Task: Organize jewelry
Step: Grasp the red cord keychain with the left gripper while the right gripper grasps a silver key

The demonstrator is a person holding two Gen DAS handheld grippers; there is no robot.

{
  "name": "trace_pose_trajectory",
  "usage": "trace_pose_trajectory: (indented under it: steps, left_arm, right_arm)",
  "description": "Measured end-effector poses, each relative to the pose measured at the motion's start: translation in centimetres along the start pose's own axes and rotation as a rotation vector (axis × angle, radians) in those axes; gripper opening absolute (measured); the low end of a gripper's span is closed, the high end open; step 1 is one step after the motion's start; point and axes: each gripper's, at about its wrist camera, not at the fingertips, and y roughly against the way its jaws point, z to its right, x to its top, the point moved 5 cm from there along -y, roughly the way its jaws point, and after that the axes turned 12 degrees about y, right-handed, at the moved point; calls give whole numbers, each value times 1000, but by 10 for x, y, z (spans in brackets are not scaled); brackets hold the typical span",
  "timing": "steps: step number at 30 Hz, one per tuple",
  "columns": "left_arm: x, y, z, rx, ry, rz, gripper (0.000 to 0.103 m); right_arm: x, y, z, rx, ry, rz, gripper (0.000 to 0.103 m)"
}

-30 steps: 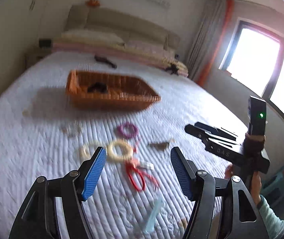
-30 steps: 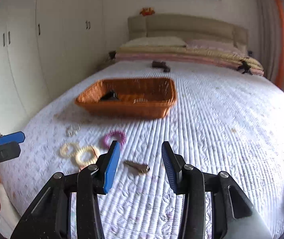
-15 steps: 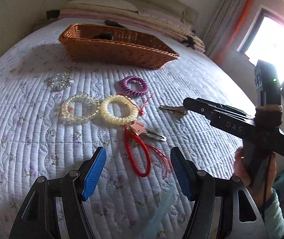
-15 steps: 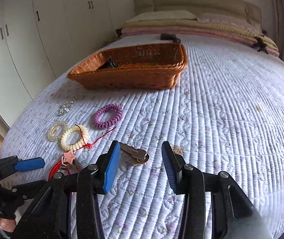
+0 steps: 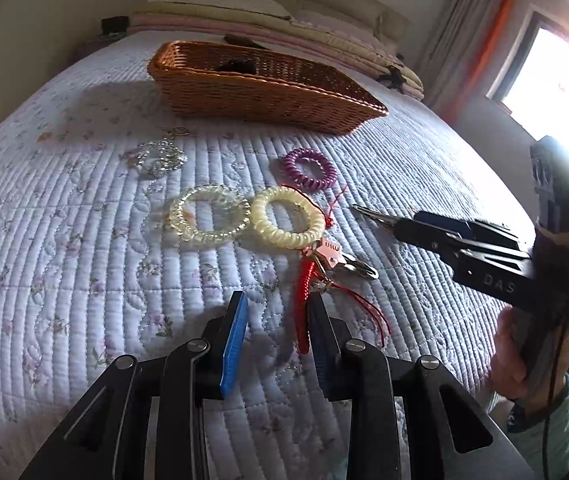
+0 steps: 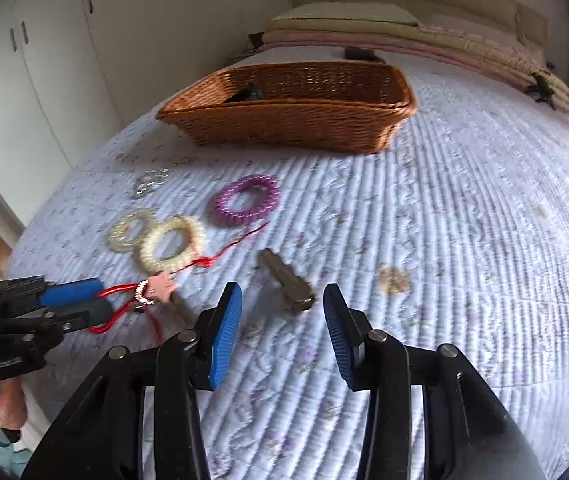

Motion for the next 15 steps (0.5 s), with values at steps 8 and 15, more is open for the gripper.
trace_pose_trajectory:
  steps: [8,15]
  left_arm:
    - [-3,-10,11,1,-33,2,31]
    - [-5,-11,10,-4,-42,1,5]
  right_arm:
    - [5,-15,-2,-24,42,-42,46]
    - [6,-15,-13,-57,94,-38,22]
